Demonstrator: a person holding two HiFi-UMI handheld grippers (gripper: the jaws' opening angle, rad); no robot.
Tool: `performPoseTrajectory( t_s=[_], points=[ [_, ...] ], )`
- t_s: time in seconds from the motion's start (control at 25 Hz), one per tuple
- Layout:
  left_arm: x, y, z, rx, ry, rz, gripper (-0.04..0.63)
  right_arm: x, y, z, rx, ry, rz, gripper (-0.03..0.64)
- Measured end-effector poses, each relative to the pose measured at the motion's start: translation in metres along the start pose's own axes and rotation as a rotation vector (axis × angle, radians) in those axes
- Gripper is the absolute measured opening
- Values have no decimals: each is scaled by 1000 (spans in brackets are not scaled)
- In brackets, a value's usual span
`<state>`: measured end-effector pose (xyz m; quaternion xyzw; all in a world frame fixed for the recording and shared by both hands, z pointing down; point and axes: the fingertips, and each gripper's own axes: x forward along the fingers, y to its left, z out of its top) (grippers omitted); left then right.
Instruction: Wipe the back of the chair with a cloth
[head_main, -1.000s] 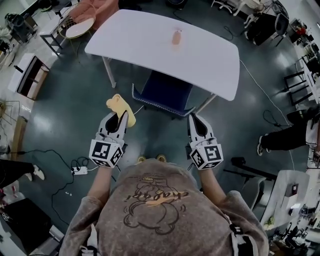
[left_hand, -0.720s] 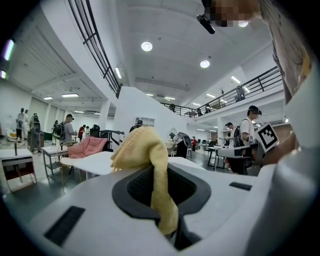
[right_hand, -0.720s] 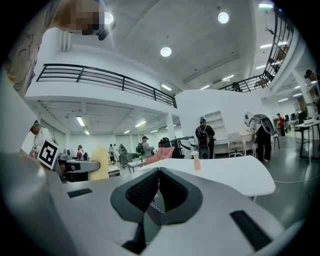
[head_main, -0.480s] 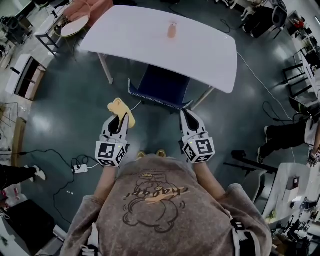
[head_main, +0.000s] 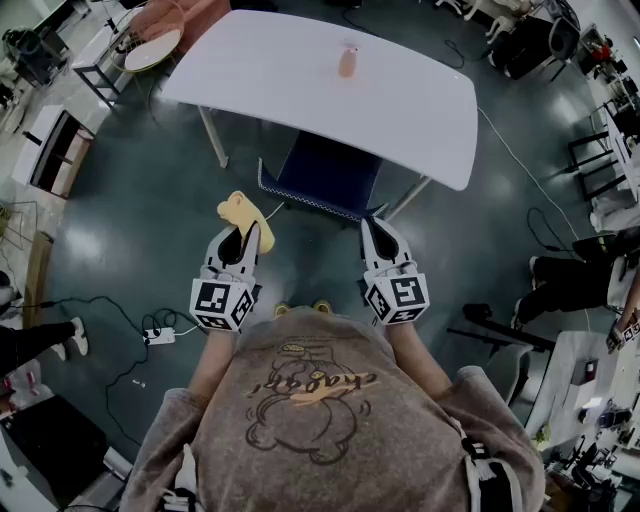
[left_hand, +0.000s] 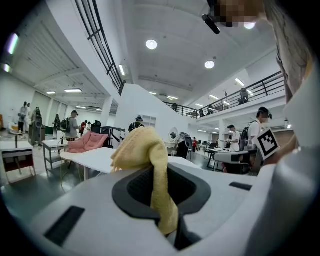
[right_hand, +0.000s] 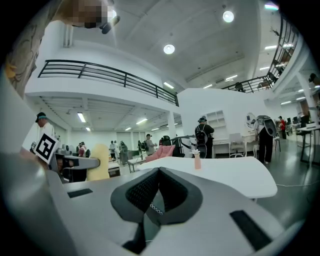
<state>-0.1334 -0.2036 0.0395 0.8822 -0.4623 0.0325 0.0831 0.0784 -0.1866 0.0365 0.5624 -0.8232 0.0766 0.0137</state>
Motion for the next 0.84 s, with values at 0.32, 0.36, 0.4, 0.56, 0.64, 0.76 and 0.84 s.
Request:
performPoseTrajectory(
  t_s=[0.32, 0.36, 0.4, 0.56, 0.64, 0.76, 0.84],
  points=[
    [0, -1, 8, -24, -13, 7, 52, 0, 2, 4, -7, -5, 20, 26],
    [0, 0, 10, -28, -16, 7, 52, 1, 2, 5, -6, -7, 21, 26],
    [0, 1, 12, -29, -17, 7, 52, 2, 2, 6, -5, -9, 22, 26],
    [-2, 2, 15, -20, -16, 7, 52, 2, 4, 7, -4, -12, 28, 26],
    [-3, 1, 15, -19, -15, 8, 52, 0, 4, 7, -5, -12, 32, 26],
    [-2, -2, 15, -22, -12, 7, 52, -1, 3, 8, -7, -15, 37, 26],
    [-2, -5, 15, -27, -12, 3, 52, -2, 1, 9, -7, -17, 38, 26]
  ],
)
